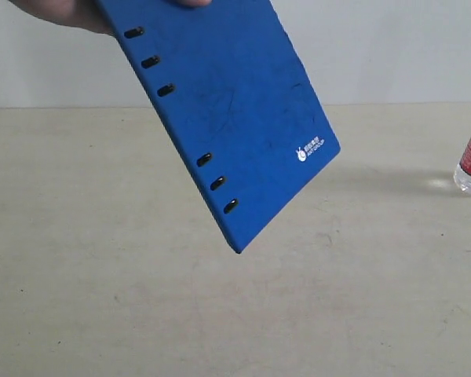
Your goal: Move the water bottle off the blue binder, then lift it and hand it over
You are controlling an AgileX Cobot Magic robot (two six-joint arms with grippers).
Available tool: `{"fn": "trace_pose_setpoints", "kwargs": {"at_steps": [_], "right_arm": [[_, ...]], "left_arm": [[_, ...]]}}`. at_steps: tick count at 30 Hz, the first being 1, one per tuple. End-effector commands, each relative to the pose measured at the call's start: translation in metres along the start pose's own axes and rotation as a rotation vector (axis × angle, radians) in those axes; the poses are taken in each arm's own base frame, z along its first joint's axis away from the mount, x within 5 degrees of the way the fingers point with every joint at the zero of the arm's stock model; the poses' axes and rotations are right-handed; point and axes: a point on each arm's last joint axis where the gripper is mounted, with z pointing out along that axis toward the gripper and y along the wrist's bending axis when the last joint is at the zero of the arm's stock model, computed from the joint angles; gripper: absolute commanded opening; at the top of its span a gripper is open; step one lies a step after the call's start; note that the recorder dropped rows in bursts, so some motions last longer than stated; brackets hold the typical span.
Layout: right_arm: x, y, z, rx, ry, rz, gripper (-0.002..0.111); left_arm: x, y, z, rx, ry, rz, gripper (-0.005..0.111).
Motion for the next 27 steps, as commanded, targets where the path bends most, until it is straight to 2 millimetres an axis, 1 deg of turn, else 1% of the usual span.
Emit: {"fn": "trace_pose_setpoints", "kwargs": {"at_steps": [1, 3, 4, 9, 10, 16, 27], "right_arm": [[-0.0013, -0.0004, -0.0003, 0.006, -0.012, -0.006, 0.000], [-0.0013, -0.0004, -0.0003, 0.006, -0.012, -0.002, 0.000], [-0.0013, -0.0004, -0.0003, 0.006, -0.012, 0.001, 0.000], [-0.0013, -0.0005, -0.0003, 0.008, -0.012, 0.001, 0.000], [-0.0013, -0.0005, -0.0003, 0.008, -0.012, 0.001, 0.000], [-0.0011, -0.0005, -0.0003, 0.008, -0.010, 0.001, 0.000], [-0.0011, -0.0005, -0.0003, 0.008, -0.010, 0.004, 0.000]], "left_arm": [[0.0149, 0.0061, -0.0013, -0.054, 0.160, -0.082, 0.007], [0.0214, 0.0102, -0.0029, -0.105, 0.230, -0.122, 0.007], [0.0238, 0.0116, -0.0037, -0.119, 0.257, -0.098, 0.007], [0.0238, 0.0113, -0.0038, -0.069, 0.275, 0.255, 0.007], [0.0243, 0.0114, -0.0039, -0.067, 0.281, 0.273, 0.007], [0.0239, 0.0092, -0.0036, -0.057, 0.270, 0.165, 0.007], [0.0234, 0.0091, -0.0034, -0.056, 0.265, 0.174, 0.007]]}}
